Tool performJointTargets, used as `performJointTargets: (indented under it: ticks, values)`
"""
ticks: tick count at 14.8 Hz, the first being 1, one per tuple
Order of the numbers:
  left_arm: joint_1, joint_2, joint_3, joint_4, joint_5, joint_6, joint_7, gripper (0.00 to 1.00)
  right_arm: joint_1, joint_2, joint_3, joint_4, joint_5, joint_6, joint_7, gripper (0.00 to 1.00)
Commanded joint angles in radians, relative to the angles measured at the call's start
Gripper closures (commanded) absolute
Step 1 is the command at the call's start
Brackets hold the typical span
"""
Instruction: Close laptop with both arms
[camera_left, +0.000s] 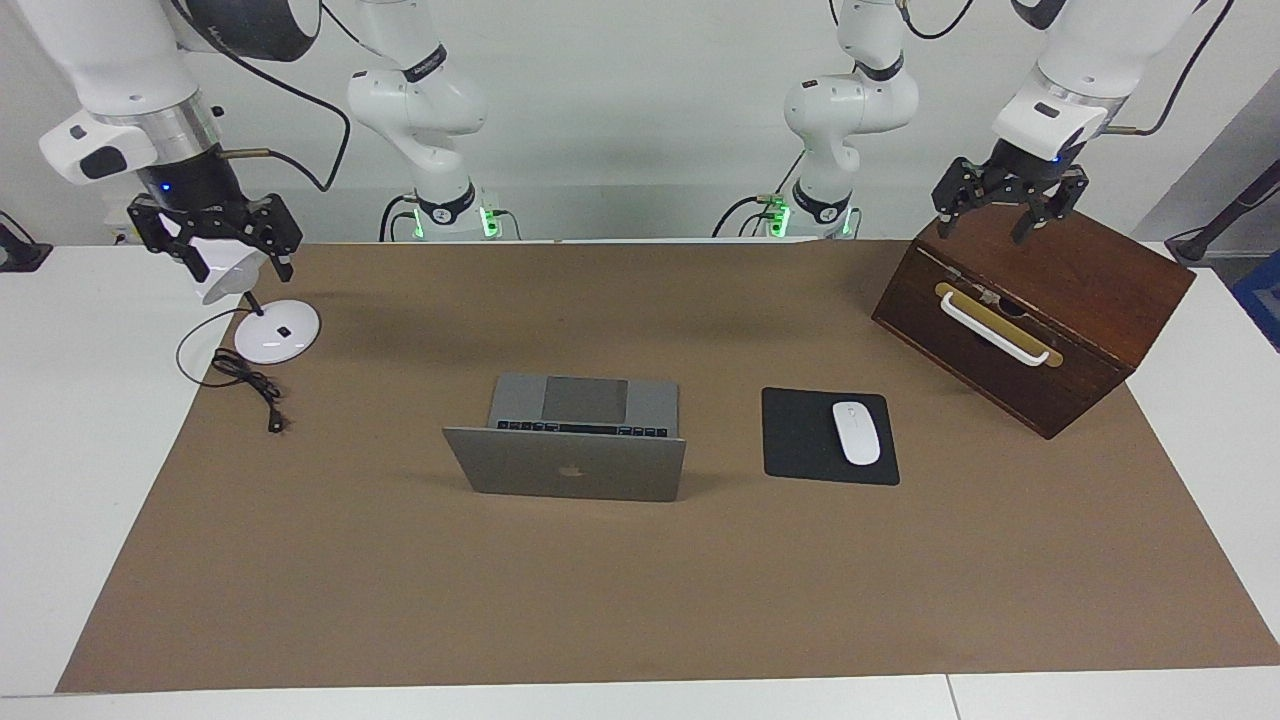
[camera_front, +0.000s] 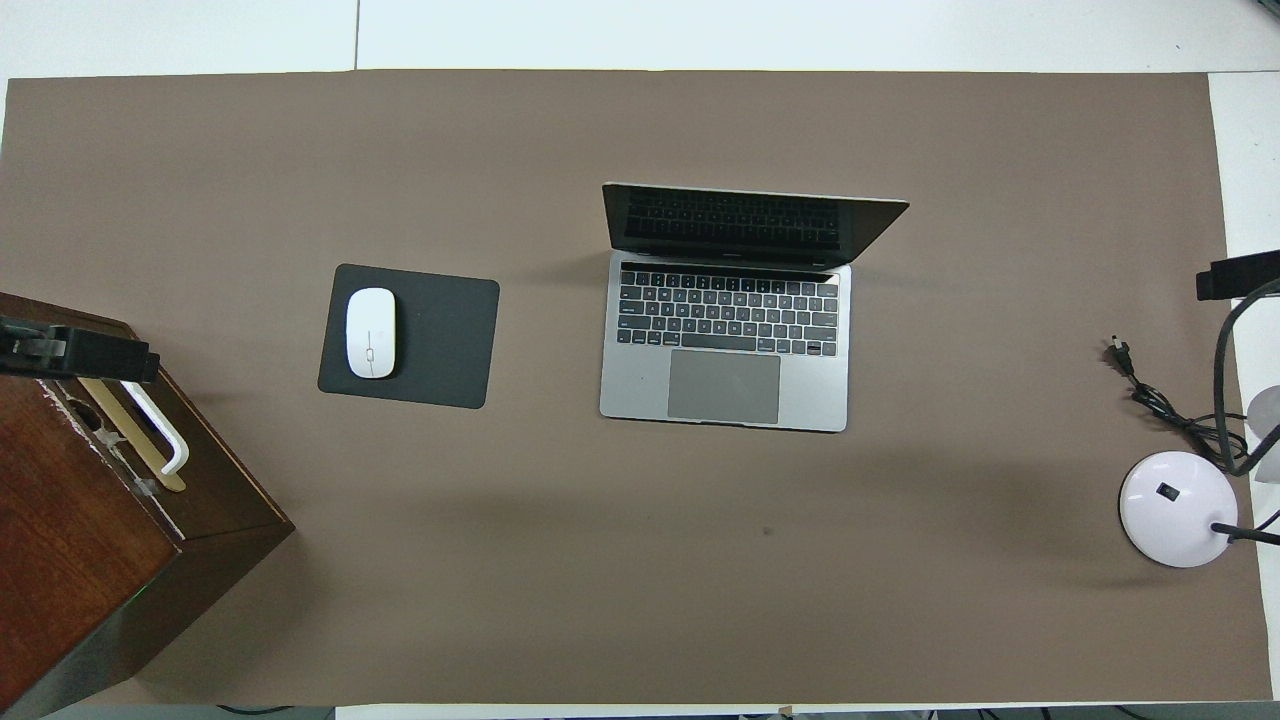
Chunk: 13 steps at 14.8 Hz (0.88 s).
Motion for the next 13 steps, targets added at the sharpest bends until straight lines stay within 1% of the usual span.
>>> performJointTargets:
  ticks: [1,3,4,6,9,11,13]
  values:
    - [-0.010,-0.027,0.005,-0.028,-0.003,0.003,-0.014,0.00,-0.002,0.043,0.002,0.015,0.015,0.037,0.010,0.00]
    - [-0.010,-0.027,0.007,-0.028,-0.003,0.006,-0.014,0.00,-0.002,0.103,0.002,0.081,0.014,0.036,0.011,0.00]
    - [-0.010,-0.027,0.007,-0.028,-0.003,0.006,-0.014,0.00,-0.002,0.120,0.002,0.103,0.014,0.036,0.013,0.00]
    - [-0.010,-0.027,0.007,-0.028,-0.003,0.009,-0.014,0.00,-0.004,0.123,0.002,0.124,0.014,0.027,0.014,0.00]
    - [-0.012,-0.027,0.007,-0.028,-0.003,0.007,-0.014,0.00,-0.001,0.126,0.002,0.123,0.017,0.039,0.025,0.00]
    - [-0.010,-0.027,0.007,-0.028,-0.003,0.009,-0.014,0.00,0.007,0.146,0.002,0.120,0.018,0.078,0.045,0.00]
    - [-0.010,-0.027,0.007,-0.028,-0.003,0.010,-0.014,0.00,0.011,0.149,0.002,0.120,0.018,0.088,0.057,0.00]
